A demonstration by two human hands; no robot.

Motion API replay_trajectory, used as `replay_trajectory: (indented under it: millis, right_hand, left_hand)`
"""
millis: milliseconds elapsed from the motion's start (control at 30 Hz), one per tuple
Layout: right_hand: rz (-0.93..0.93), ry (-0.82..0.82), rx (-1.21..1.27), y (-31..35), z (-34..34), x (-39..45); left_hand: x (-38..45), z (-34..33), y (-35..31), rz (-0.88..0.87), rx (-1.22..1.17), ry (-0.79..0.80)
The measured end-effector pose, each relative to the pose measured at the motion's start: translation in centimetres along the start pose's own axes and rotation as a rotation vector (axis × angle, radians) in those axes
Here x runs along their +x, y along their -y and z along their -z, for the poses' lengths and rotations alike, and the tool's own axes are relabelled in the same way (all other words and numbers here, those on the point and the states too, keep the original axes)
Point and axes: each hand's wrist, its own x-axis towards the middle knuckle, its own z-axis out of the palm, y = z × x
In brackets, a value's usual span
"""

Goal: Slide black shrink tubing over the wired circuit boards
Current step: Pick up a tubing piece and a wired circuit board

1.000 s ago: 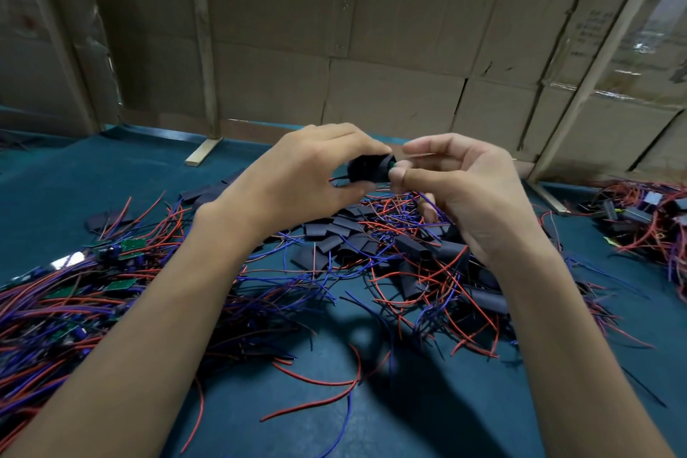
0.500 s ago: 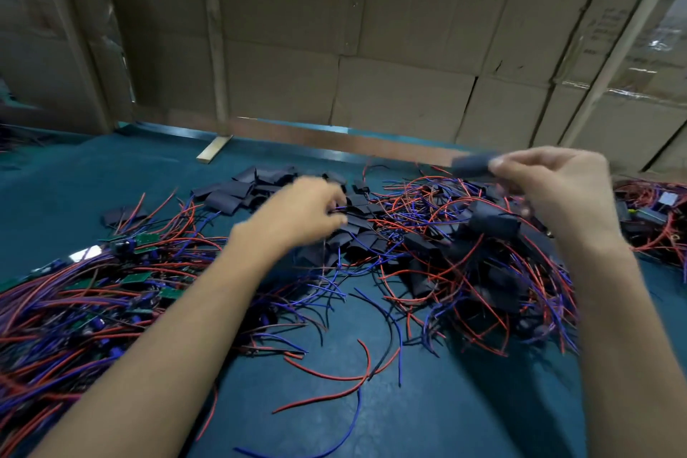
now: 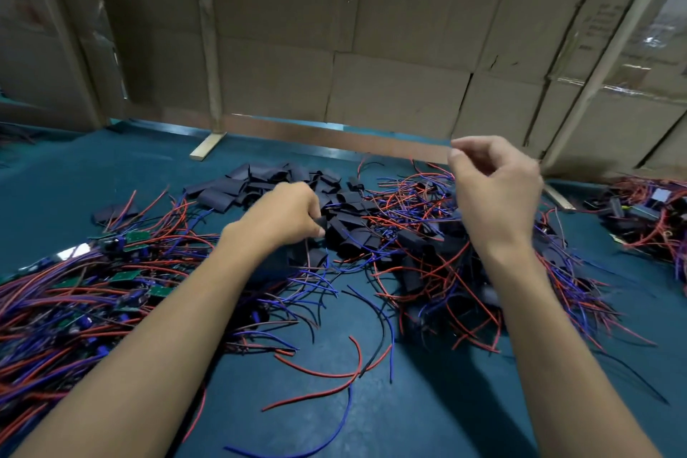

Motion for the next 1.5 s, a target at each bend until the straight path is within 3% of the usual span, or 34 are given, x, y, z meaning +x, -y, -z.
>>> replay_trajectory:
  millis: [67, 167, 267, 400, 567, 700, 900, 1067, 1200, 1333, 1500]
  right_hand:
    - [-0.037, 0.105, 0.064, 0.7, -1.0, -0.7]
    - [-0.104, 0.304, 0.128, 1.5, -2.1, -1.7]
    - [-0.335, 0.517, 0.432, 2.5, -2.9, -2.8]
    - [-0.504, 0.547, 0.792, 3.4, -2.9, -2.9]
    - [-0.526, 0.59, 0.861, 3.5, -1.8, -2.1]
    - [-0.486, 0.539, 0.765, 3.1, -1.7, -1.7]
    - [-0.412, 0.464, 0.622, 2.1, -0.6, -0.7]
    - [-0.415, 0.446, 0.586, 2.0, -0.1, -0.3]
    - [-0.412, 0.438, 0.583, 2.1, 0.0, -0.1]
    - [-0.413, 0.441, 0.589, 2.1, 0.2, -0.1]
    - [-0.427, 0.438, 0.671, 2.5, 0.2, -0.2]
  left_hand:
    - [-0.5, 1.9, -0.4, -0.01, -0.047, -0.076]
    - [-1.8, 5.1, -1.7, -0.111, -0.297, -0.162]
    - [-3.8, 7.2, -4.0, -0.271, -0.518, -0.214]
    - [-5.4, 7.9, -6.3, -0.381, -0.558, -0.288]
    - [-6.0, 8.2, -6.8, -0.443, -0.617, -0.225]
    - [-5.8, 9.4, -5.2, -0.396, -0.572, 0.008]
    - [-3.9, 7.9, 0.9, 0.196, 0.189, 0.557]
    - [-2.6, 5.3, 2.5, 0.291, 0.262, 0.644]
    - [-2.9, 6.4, 2.0, 0.195, 0.173, 0.574]
    - [-4.2, 9.2, 0.8, -0.005, 0.009, 0.303]
    - [-5.9, 10.8, -2.3, -0.29, -0.496, 0.047]
